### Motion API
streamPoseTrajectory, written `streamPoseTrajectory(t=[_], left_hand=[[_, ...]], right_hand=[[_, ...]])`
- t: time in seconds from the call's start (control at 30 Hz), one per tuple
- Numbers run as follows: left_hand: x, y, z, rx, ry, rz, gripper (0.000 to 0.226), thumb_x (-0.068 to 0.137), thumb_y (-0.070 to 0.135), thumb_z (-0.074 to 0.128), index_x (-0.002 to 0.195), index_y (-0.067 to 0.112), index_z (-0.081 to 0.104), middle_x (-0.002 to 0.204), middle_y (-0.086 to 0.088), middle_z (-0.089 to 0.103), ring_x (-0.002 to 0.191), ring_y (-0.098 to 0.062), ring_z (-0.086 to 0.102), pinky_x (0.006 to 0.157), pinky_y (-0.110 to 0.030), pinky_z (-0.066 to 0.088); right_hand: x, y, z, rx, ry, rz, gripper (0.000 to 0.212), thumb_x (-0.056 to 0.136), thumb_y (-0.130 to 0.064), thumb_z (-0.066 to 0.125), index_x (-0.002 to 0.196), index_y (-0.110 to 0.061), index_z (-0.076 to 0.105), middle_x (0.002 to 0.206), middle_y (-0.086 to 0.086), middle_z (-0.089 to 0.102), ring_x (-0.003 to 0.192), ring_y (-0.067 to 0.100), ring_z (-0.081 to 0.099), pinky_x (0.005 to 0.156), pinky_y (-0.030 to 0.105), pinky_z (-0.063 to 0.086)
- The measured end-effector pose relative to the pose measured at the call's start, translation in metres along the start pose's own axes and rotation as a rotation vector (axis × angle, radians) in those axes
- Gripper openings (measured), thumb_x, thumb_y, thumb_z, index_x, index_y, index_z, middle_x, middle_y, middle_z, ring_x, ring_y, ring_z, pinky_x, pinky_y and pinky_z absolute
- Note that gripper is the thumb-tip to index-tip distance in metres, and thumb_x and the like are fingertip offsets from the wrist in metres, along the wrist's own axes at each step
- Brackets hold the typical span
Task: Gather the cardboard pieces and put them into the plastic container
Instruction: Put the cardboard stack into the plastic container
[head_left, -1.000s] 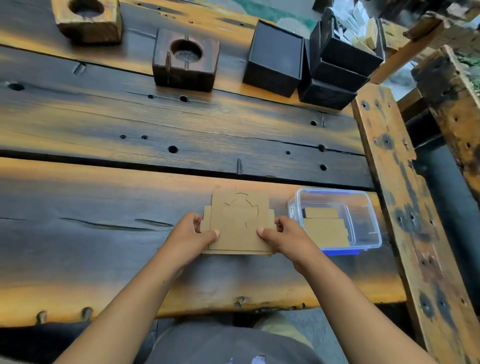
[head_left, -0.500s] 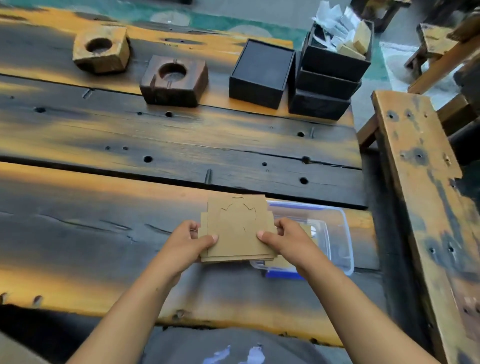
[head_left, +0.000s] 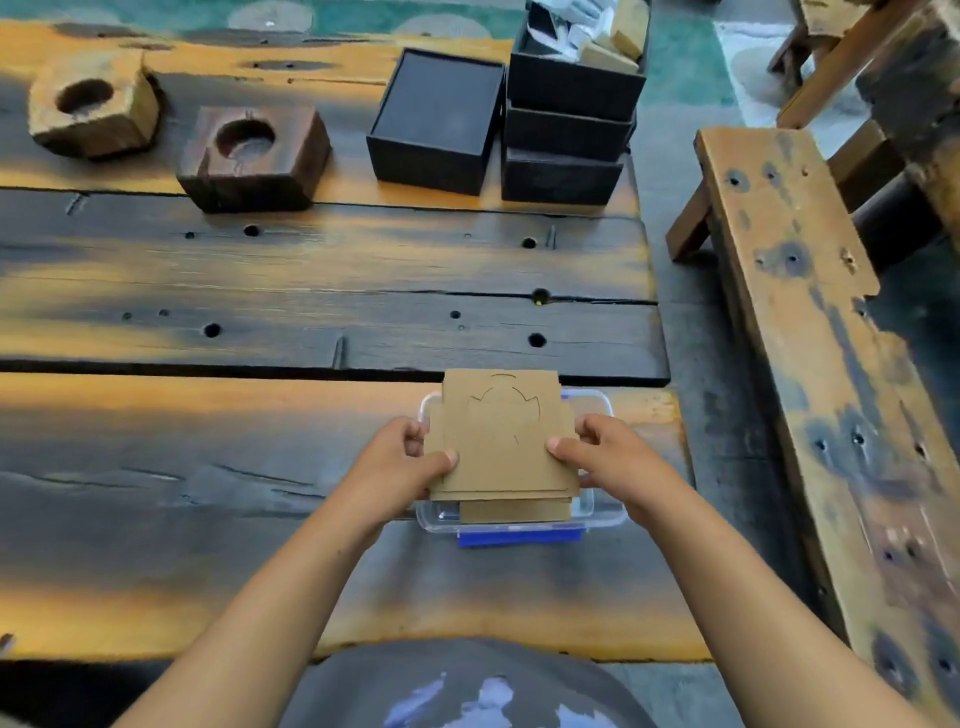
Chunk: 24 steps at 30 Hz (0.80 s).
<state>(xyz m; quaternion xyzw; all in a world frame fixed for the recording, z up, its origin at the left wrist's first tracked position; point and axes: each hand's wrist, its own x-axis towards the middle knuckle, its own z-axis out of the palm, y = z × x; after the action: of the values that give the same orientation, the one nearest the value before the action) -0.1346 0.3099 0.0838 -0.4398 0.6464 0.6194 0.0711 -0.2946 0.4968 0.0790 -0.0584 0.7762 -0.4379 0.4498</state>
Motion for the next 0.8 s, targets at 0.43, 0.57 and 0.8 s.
streamPoseTrajectory(t=[0.43, 0.57, 0.8], left_hand=[[0.016, -0.022, 0.024, 0.171, -0.016, -0.085, 0.032, 0.081, 0.026, 0.071, 0.108, 0.015, 0.057, 0.11, -0.015, 0.068, 0.101, -0.031, 0.067, 0.09, -0.053, 0.055], [0.019, -0.024, 0.027, 0.247, -0.012, -0.081, 0.023, 0.083, 0.03, 0.069, 0.101, 0.026, 0.056, 0.103, -0.002, 0.068, 0.095, -0.019, 0.067, 0.091, -0.046, 0.057], [0.031, -0.026, 0.038, 0.389, -0.032, -0.063, 0.024, 0.086, 0.029, 0.066, 0.108, 0.022, 0.059, 0.105, 0.003, 0.069, 0.096, -0.017, 0.065, 0.089, -0.037, 0.056]], right_hand=[[0.016, 0.02, 0.002, -0.267, 0.004, 0.13, 0.036, 0.087, -0.027, 0.068, 0.109, 0.0, 0.061, 0.111, 0.017, 0.068, 0.104, 0.031, 0.066, 0.095, 0.053, 0.053], [0.027, 0.027, 0.004, -0.329, 0.002, 0.137, 0.033, 0.087, -0.03, 0.067, 0.103, -0.003, 0.062, 0.105, 0.016, 0.068, 0.098, 0.032, 0.067, 0.085, 0.046, 0.055], [0.039, 0.033, -0.004, -0.343, -0.034, 0.176, 0.01, 0.088, -0.027, 0.068, 0.089, -0.02, 0.06, 0.09, -0.003, 0.065, 0.082, 0.013, 0.063, 0.068, 0.027, 0.05]])
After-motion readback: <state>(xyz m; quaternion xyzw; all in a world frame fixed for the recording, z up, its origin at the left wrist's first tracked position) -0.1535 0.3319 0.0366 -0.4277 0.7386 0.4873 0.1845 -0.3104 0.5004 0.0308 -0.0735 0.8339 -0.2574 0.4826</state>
